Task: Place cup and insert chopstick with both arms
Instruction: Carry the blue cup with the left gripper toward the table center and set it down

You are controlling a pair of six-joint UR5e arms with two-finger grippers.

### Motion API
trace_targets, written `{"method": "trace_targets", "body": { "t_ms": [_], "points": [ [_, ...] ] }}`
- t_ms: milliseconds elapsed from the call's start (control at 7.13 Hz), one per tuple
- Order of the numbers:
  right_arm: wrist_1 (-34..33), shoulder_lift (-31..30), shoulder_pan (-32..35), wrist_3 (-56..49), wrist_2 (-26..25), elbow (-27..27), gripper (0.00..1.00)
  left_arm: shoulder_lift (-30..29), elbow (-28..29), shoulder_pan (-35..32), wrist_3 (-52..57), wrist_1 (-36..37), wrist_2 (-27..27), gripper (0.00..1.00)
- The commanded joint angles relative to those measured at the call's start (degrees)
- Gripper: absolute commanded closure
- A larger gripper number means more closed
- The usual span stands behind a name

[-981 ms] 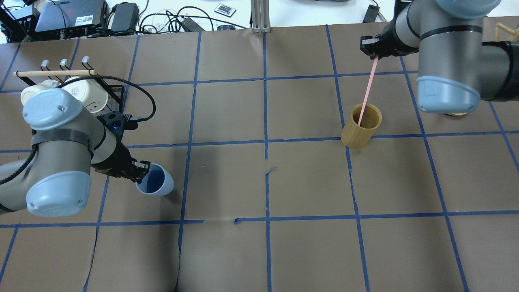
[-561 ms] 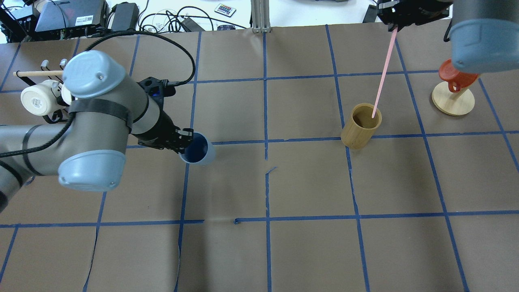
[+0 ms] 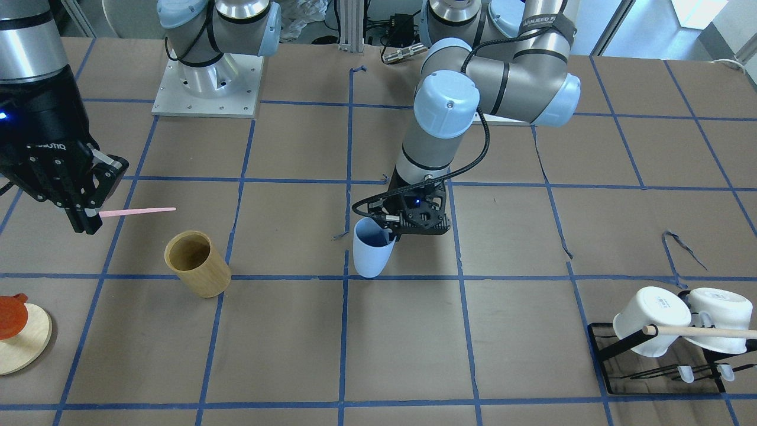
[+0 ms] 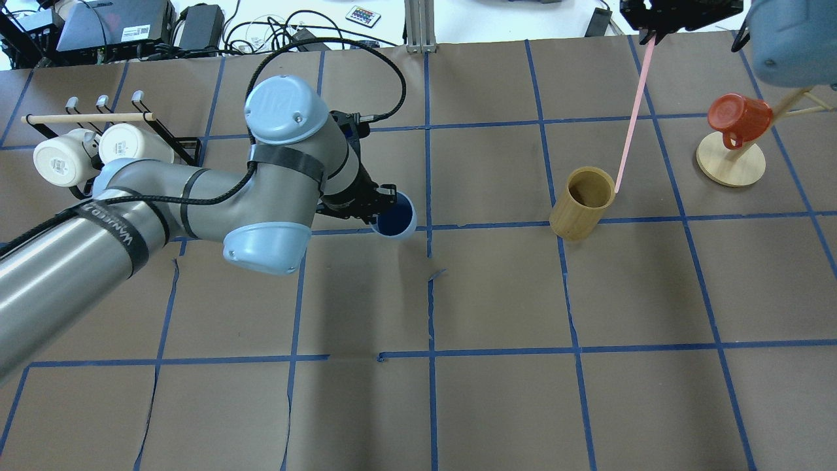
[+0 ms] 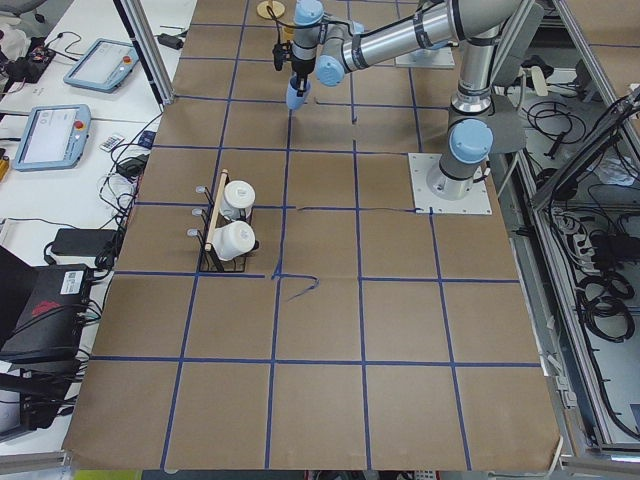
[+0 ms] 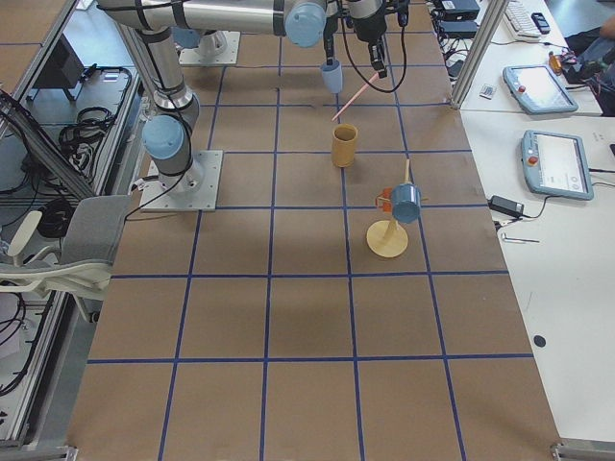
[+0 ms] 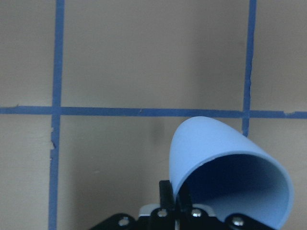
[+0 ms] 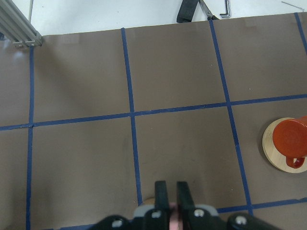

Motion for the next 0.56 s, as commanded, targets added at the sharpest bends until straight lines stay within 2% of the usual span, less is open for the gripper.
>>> {"method": "trace_targets", "body": {
  "t_ms": [0, 280, 421],
  "points": [
    [0.4, -0.1, 0.0, 0.0, 0.0, -0.1, 1.0, -3.9, 3.1, -2.3, -1.1, 0.4, 0.4, 1.0],
    [0.4, 0.0, -0.1, 0.0, 0.0, -0.1, 1.0, -4.9, 3.0, -2.4, -1.6, 0.6, -0.1, 1.0],
    [0.4, -0.1, 0.0, 0.0, 0.0, -0.1, 1.0, -4.9, 3.1, -2.4, -1.5, 0.8, -0.1, 0.42]
  ]
}}
